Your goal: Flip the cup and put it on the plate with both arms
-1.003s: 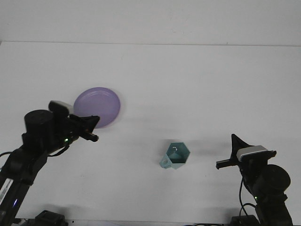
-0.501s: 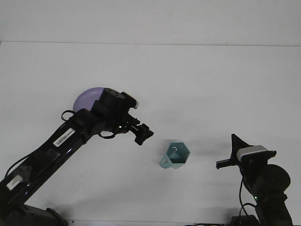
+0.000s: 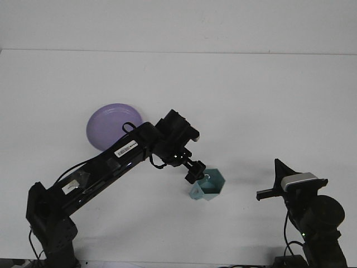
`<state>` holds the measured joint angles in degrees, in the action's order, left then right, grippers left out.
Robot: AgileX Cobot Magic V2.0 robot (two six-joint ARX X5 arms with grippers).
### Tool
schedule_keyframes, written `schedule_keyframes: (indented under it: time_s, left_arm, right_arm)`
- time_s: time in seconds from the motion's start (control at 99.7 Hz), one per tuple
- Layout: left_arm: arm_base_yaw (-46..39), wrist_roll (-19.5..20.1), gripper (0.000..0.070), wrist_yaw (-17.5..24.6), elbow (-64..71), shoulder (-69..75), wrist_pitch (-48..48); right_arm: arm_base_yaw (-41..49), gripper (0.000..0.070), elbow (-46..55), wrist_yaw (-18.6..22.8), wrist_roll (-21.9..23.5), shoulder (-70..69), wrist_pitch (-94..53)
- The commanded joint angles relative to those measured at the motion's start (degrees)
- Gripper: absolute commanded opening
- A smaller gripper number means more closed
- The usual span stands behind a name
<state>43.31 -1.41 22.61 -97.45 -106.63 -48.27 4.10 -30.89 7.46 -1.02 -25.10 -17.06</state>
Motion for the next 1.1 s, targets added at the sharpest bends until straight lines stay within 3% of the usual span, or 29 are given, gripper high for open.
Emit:
schedule_keyframes:
  time_s: [0.0, 0.602, 0.652, 0.692, 0.802, 1.093]
  left_arm:
    - [0.87, 0.57, 0.0557, -0.59, -1.53, -2.12, -0.09]
    - [4.35, -1.55, 0.0546, -2.78, -1.53, -9.73, 4.44]
    - [4.48, -1.92, 0.051, -3.15, -1.53, -9.97, 4.72]
    - [4.76, -1.81, 0.0421, -3.17, -1.53, -9.99, 4.87]
    - [5.49, -1.14, 0.0, -3.15, -1.57, -9.99, 5.84]
    - [5.62, -0.94, 0.0012, -3.3, -3.78, -9.99, 2.62]
  right_arm:
    - [0.04, 0.0, -0.13, -0.02, 1.01, 0.02, 0.76]
    - [0.07, 0.0, -0.13, 0.02, 1.27, -0.02, 0.7]
    - [0.04, 0.0, -0.13, 0.02, 1.27, -0.02, 0.7]
    - [0.07, 0.0, -0.13, 0.02, 1.27, -0.02, 0.68]
    - [0.04, 0.0, -0.13, 0.02, 1.27, -0.02, 0.68]
    - [0.04, 0.0, -0.13, 0.0, 1.25, -0.02, 0.37]
